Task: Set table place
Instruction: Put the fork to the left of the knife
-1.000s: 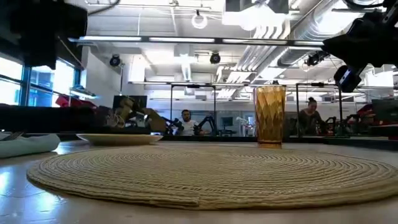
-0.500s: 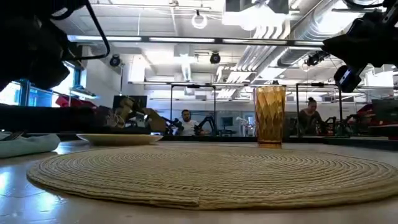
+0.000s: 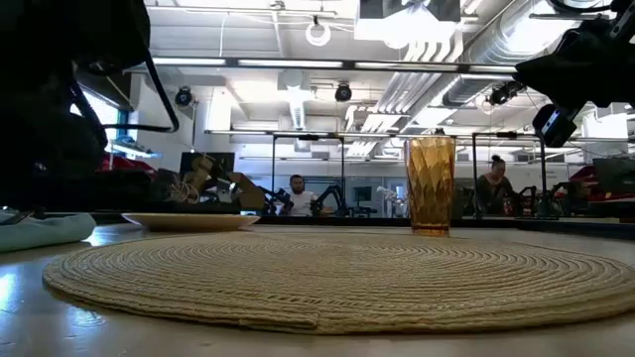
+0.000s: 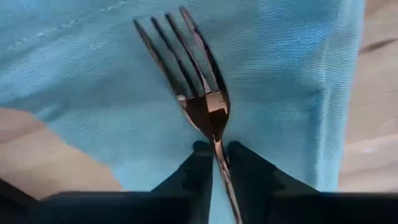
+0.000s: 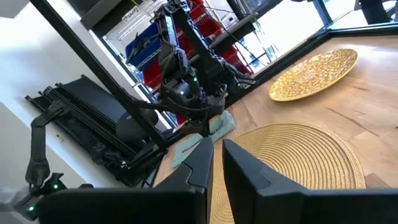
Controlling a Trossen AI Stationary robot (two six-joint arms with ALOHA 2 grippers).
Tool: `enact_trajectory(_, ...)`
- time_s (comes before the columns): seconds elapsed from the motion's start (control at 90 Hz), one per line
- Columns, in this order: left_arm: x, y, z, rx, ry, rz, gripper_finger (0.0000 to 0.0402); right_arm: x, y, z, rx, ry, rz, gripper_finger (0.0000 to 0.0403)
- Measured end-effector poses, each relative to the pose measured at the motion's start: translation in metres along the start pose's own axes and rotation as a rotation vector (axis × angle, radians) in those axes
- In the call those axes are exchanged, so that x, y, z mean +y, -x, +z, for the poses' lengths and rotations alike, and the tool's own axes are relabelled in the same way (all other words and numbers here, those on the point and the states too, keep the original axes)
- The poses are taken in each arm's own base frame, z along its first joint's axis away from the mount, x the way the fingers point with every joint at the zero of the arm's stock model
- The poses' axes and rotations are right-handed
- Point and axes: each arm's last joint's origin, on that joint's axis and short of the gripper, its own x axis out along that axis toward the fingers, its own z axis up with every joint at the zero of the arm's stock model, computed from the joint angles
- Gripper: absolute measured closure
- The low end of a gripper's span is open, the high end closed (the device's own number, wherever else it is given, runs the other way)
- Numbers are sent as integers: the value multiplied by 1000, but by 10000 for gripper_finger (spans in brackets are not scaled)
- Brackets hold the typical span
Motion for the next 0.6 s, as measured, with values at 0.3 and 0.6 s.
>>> enact_trajectory(0.3,-2,35,-8,-101,-14,-93,400,0,0,0,0,0,0,384)
enact_trajectory(0.6,-24,104,-23,-334,-83,-405,401,0,0,0,0,0,-1,384)
